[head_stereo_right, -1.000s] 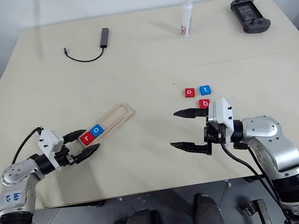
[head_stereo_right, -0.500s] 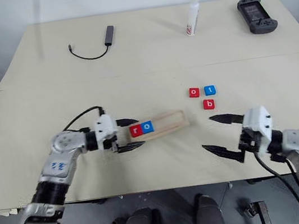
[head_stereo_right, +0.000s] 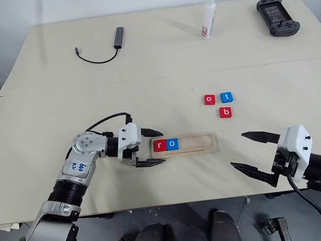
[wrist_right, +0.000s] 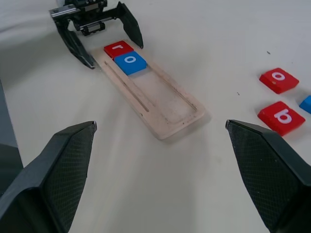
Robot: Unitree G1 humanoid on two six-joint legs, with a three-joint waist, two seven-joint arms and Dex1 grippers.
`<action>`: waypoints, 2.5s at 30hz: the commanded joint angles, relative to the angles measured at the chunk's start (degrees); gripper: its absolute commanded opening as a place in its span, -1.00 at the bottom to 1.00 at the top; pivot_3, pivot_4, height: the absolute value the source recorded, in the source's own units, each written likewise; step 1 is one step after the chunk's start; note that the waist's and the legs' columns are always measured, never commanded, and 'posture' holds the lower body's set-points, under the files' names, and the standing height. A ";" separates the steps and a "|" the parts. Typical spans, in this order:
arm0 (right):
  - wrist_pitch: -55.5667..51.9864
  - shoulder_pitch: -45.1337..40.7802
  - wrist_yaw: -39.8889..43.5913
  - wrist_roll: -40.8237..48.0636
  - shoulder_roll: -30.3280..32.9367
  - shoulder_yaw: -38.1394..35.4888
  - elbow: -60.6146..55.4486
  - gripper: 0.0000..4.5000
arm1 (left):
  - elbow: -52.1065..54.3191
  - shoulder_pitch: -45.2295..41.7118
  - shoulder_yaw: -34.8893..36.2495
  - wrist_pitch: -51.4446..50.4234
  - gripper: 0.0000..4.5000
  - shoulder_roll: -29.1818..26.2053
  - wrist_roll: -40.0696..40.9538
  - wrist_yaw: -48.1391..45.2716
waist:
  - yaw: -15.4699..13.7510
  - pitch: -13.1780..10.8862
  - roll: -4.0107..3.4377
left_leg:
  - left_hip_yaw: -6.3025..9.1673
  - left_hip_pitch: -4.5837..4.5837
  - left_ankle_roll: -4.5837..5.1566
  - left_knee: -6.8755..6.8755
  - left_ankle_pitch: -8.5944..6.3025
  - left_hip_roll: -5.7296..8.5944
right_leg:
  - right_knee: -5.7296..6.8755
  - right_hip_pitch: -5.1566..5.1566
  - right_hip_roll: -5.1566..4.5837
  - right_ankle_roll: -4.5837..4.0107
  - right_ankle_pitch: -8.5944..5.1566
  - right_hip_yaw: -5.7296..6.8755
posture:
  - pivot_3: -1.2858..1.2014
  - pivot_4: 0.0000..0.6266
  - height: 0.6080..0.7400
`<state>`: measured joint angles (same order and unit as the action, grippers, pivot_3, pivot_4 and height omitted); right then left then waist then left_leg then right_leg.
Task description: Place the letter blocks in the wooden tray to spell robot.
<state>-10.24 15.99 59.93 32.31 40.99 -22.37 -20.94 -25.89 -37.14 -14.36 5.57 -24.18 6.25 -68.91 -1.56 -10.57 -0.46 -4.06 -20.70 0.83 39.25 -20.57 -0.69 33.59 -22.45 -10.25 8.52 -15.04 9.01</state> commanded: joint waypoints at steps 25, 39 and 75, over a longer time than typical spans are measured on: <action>-19.77 -20.00 -17.35 -0.74 6.14 1.27 5.78 1.00 | 23.63 24.51 24.25 -7.55 0.99 -10.83 20.32 3.64 | 0.72 -0.01 -0.04 | 0.18 0.30 0.01 0.00 -0.01 -0.11 | 0.18 -0.02 0.01 -0.03 0.02 -0.36 | 0.03 -0.52 1.00; -40.17 -56.66 -24.77 -11.45 2.93 23.11 25.81 1.00 | 33.07 29.67 23.81 -9.74 0.99 -9.06 19.97 11.92 | 0.68 -0.01 -0.05 | 0.06 -0.48 0.01 0.11 -0.01 -0.04 | 0.05 -0.39 -0.02 -0.06 0.03 0.05 | 0.03 -0.52 1.00; -66.66 -47.12 -47.88 -14.01 -15.39 12.18 6.16 -0.35 | 34.52 27.06 20.07 -9.92 1.00 -8.81 20.56 9.72 | 1.73 0.02 -0.07 | 0.09 -0.46 0.00 0.11 -0.01 -0.06 | 0.07 -0.38 0.01 -0.05 0.03 0.07 | 0.03 -0.52 1.00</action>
<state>-75.67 -32.04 11.69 17.95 24.90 -9.42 -12.25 6.47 -9.51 5.73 -4.45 -33.30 25.51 -58.92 0.17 -10.55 -0.53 -3.96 -21.16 0.83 39.36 -20.58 -0.75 33.67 -22.83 -10.24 8.47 -15.01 9.08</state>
